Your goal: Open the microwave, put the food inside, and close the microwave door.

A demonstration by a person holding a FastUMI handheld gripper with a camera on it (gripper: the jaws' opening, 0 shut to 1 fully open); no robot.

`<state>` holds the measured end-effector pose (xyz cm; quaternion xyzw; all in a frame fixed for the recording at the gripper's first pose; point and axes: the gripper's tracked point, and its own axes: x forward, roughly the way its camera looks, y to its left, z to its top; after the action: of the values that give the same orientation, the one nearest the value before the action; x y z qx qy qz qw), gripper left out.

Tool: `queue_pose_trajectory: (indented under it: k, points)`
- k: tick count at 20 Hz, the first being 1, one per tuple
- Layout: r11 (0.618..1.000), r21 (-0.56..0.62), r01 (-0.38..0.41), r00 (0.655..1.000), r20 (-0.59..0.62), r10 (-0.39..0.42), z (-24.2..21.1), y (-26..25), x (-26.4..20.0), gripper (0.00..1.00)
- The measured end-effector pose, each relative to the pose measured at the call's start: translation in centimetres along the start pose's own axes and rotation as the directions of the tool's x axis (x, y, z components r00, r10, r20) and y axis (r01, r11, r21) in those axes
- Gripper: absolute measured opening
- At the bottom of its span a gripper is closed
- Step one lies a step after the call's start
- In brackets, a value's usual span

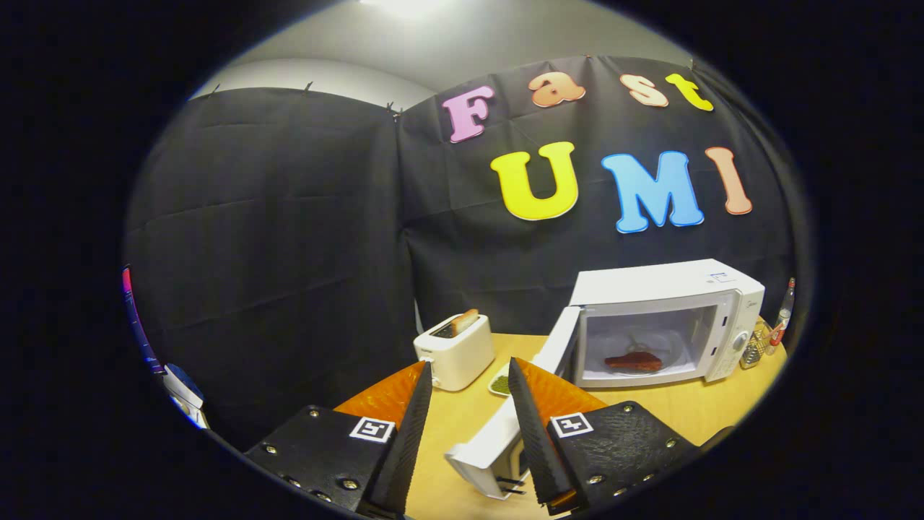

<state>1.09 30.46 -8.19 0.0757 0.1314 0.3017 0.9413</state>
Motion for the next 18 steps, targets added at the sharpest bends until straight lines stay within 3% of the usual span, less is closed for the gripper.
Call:
queue_pose_trajectory:
  k: [8,17,18]
  points:
    - [0.993,0.002,-0.117,0.990,-0.078,0.117,-4.7,7.3,-0.3,0.64]
    - [0.995,0.066,-0.076,0.967,-0.237,0.090,-12.1,5.0,0.1,0.64]
    - [0.996,0.069,-0.056,0.969,-0.237,0.071,-12.2,4.2,0.2,0.56]
